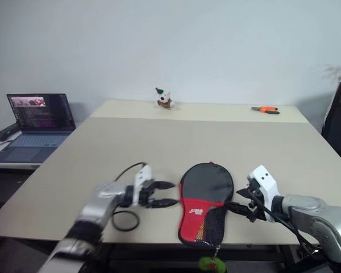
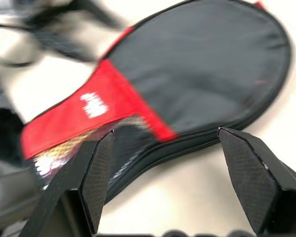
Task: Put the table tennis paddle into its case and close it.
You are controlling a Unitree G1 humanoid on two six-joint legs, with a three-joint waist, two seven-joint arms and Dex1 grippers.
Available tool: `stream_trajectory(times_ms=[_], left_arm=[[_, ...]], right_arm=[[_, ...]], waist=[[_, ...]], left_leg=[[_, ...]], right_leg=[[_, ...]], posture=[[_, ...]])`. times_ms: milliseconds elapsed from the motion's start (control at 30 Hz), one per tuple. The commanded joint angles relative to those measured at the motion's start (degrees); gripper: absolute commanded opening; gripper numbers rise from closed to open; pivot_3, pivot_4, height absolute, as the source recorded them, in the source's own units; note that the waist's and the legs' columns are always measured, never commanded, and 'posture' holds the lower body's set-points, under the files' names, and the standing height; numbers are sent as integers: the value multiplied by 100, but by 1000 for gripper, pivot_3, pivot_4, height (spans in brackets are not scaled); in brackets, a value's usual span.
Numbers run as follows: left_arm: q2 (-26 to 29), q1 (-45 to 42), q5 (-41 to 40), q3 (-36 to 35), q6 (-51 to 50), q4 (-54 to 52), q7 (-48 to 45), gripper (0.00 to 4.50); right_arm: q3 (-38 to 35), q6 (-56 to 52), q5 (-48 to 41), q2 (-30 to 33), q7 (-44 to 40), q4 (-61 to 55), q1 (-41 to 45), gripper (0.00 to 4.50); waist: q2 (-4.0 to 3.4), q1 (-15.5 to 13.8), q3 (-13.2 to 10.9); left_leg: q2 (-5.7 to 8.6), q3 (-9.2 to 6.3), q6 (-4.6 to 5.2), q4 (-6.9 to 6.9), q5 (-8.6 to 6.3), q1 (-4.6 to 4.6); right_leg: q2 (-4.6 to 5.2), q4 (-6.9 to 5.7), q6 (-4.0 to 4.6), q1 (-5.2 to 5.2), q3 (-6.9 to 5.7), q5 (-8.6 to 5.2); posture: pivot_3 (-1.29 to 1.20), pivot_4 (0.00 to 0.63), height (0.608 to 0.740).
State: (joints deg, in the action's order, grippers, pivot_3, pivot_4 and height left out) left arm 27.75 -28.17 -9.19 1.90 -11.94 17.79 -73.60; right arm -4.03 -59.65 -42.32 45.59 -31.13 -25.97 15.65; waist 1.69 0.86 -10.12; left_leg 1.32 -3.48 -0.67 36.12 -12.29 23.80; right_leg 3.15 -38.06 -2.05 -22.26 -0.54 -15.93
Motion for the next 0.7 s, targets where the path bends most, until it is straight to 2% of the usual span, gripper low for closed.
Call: stream_trajectory(times_ms=[33,200,300,433,567,700], left_arm=[[299,686,-624,-307,-920,-1793,297,3586],[485,1840,-1013,-897,-1571,-3407,1185,3586],[369,1924,-1016,-894,-1814,-3882,1802,3586],[406,2204,-1058,-1139,-1861,-4195,2271,3586],[518,2472,-1093,-1213,-1758,-4190,2415,3586],[387,2353,-1062,-1065,-1753,-4157,2752,3586]], right_arm=[[184,579,419,40,-354,385,256,3662],[805,1568,1264,-1,-1111,1778,1155,3662],[940,2208,1712,67,-1629,2845,1714,3662],[946,2572,2080,-83,-1764,3567,2156,3662],[906,2510,2229,-111,-1804,3405,2080,3662],[865,2400,2272,11,-1989,3244,1957,3662]], waist=[[-5,-44,-3],[-16,-66,-10],[-21,-70,-13],[-21,-76,-13],[-22,-75,-14],[-23,-78,-14]], left_leg=[[1,-2,0,2,0,0],[-4,-5,0,10,1,-8],[-10,-2,1,13,2,-13],[-6,-1,1,9,2,-13],[-4,6,2,0,2,-7],[-5,-1,2,-1,2,-6]], right_leg=[[2,1,-1,2,1,0],[4,4,-1,13,2,0],[2,-1,5,12,-2,3],[-2,-1,5,14,-1,4],[0,0,6,3,1,4],[1,-1,7,4,1,4]], posture=[[0,150,740],[0,150,740],[0,150,740],[0,150,740],[0,150,740],[0,150,740]])
